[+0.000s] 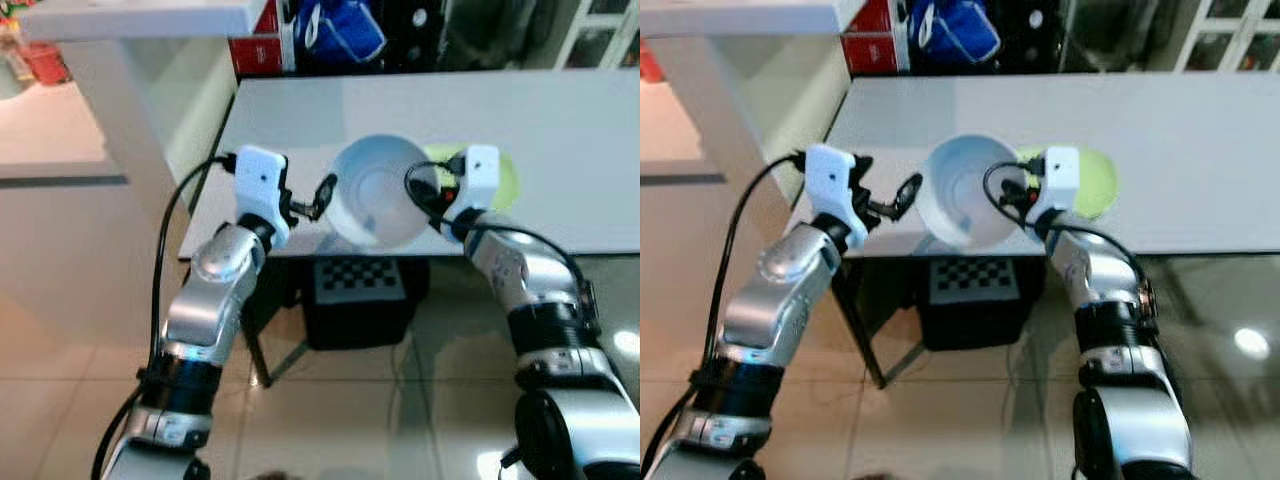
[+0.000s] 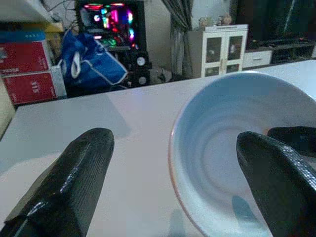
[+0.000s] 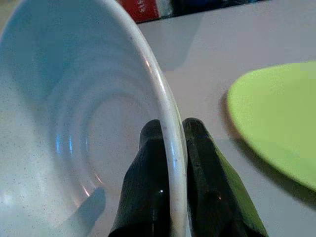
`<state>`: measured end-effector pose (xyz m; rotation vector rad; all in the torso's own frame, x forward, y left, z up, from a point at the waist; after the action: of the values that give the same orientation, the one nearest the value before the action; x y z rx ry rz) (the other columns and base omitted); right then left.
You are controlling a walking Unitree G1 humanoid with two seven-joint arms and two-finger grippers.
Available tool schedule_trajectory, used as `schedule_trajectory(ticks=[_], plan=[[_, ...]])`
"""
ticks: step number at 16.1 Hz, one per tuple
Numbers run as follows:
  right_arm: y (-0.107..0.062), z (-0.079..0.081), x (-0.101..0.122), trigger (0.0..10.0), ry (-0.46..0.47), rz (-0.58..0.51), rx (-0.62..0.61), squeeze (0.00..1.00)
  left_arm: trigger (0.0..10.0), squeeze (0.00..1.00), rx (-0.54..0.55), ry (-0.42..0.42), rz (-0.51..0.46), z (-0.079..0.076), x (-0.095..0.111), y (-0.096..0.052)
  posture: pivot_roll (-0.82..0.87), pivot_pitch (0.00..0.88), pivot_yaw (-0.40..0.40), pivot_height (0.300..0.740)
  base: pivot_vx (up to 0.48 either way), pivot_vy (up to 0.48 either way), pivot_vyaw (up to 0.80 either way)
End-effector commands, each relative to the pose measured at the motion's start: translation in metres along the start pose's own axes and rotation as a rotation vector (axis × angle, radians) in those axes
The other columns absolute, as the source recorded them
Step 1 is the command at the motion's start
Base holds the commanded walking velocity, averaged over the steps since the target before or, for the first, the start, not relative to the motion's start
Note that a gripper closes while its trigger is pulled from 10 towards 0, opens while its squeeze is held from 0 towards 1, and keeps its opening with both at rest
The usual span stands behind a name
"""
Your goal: Setting the table
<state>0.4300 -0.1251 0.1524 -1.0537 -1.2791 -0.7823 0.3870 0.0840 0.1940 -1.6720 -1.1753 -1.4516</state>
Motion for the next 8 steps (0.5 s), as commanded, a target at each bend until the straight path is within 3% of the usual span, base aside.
schedule_trajectory(ticks=[1, 2, 4, 5, 6, 7, 8], plan=[[0.003, 0.009, 0.017, 10.0, -0.019, -0.048, 0.031, 0.0, 10.0, 0.0, 0.005, 0.01, -0.011, 0.001, 0.005, 0.001, 0.03, 0.0, 0.063, 0.74, 0.27, -0.394, 0.0], [0.002, 0.014, 0.025, 10.0, -0.066, -0.074, 0.056, 0.0, 10.0, 0.0, 0.005, 0.002, -0.016, 0.001, 0.005, 0.001, 0.03, 0.0, 0.061, 0.74, 0.27, -0.394, 0.0], [0.0, 0.025, 0.037, 10.0, -0.143, -0.121, 0.098, 0.0, 10.0, 0.0, 0.009, -0.034, -0.031, 0.001, 0.006, 0.0, 0.03, 0.0, 0.06, 0.74, 0.0, 0.0, 0.0], [-0.005, 0.04, 0.056, 10.0, -0.19, -0.192, 0.168, 0.0, 10.0, 0.0, 0.011, -0.034, -0.031, 0.001, 0.006, 0.0, 0.03, 0.0, 0.06, 0.74, 0.0, 0.0, 0.0], [-0.008, 0.046, 0.065, 10.0, -0.2, -0.222, 0.199, 0.0, 10.0, 0.0, 0.011, -0.03, -0.031, 0.001, 0.007, 0.0, 0.03, 0.0, 0.06, 0.74, 0.0, 0.0, 0.0], [-0.018, 0.058, 0.099, 10.0, -0.168, -0.322, 0.275, 0.0, 10.0, 0.0, 0.016, -0.026, -0.036, 0.002, 0.007, 0.0, 0.04, 0.0, 0.058, 0.74, 0.0, 0.0, 0.0], [-0.019, 0.054, 0.111, 10.0, -0.134, -0.349, 0.265, 0.0, 10.0, 0.0, 0.017, -0.027, -0.037, 0.002, 0.007, 0.0, 0.04, 0.0, 0.058, 0.74, 0.0, 0.0, 0.0]])
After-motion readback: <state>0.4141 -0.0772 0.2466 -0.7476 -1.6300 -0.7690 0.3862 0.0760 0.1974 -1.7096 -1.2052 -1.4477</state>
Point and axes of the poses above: a point about 5 cm out from each wrist's last joint towards the gripper, its own y axis pointing out of the wrist towards the gripper, its own x axis along the axis of the wrist's last joint, z = x × y, the point moved 6 cm from there along y, pointing out of the wrist towards the gripper, and after that the axes turned 14 degrees about -y, right-handed, at the moved point
